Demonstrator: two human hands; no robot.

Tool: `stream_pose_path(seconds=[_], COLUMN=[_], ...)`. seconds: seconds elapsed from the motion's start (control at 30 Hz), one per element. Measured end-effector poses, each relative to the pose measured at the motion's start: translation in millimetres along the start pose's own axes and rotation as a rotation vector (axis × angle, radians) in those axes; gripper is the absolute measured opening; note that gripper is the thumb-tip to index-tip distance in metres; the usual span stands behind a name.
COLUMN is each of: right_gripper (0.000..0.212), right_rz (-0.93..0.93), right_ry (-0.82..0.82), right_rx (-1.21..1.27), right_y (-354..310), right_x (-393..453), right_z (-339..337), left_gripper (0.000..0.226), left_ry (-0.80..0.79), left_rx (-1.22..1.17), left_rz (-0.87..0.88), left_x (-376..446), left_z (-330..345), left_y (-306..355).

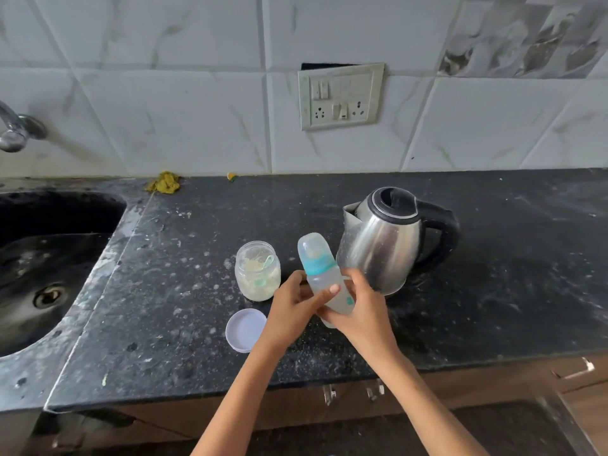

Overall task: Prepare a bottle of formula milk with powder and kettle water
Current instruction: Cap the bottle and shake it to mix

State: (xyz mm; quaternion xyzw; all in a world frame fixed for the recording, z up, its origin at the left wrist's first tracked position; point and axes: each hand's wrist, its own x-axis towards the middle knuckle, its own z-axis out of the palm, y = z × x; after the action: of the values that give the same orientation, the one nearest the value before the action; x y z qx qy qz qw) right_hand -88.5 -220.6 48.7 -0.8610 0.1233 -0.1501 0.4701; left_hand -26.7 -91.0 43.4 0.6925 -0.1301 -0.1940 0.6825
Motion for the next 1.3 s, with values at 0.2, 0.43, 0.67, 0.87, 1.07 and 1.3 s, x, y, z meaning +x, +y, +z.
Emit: stream_pose_path(seconds=[0.2, 0.43, 0.67, 0.87, 1.07, 1.3], right_gripper=[0.068, 0.055, 0.037, 0.045, 0.057, 0.068], right_rz=[-0.1, -0.147, 0.07, 0.187, -0.11, -0.325], right_ry=[0.062, -0.022, -0.18, -0.28, 0.027, 0.271], right_rx=[-0.009, 0.049, 0.514, 0.728, -0.028, -0.434], right_y=[-5, -17, -30, -33, -32, -42], right_x=[-3, -4, 3, 7, 14, 11], right_z=[-6, -12, -22, -23, -29, -15], left_gripper=[0.05, 0.051, 0.038, 0.037, 0.066, 0.054], left_ry=[0.2, 0.121, -0.064, -0.199, 0.027, 0.281], left_rx=[-0.039, 0.001, -0.04, -0.078, 0.294, 0.121], left_rz=[0.142, 0.167, 0.157, 0.136, 0.335, 0.299], left_x=[-4, 7, 9, 11, 14, 14], left_z=[7, -7, -18, -28, -30, 0], left_y=[32, 43, 59, 64, 71, 74])
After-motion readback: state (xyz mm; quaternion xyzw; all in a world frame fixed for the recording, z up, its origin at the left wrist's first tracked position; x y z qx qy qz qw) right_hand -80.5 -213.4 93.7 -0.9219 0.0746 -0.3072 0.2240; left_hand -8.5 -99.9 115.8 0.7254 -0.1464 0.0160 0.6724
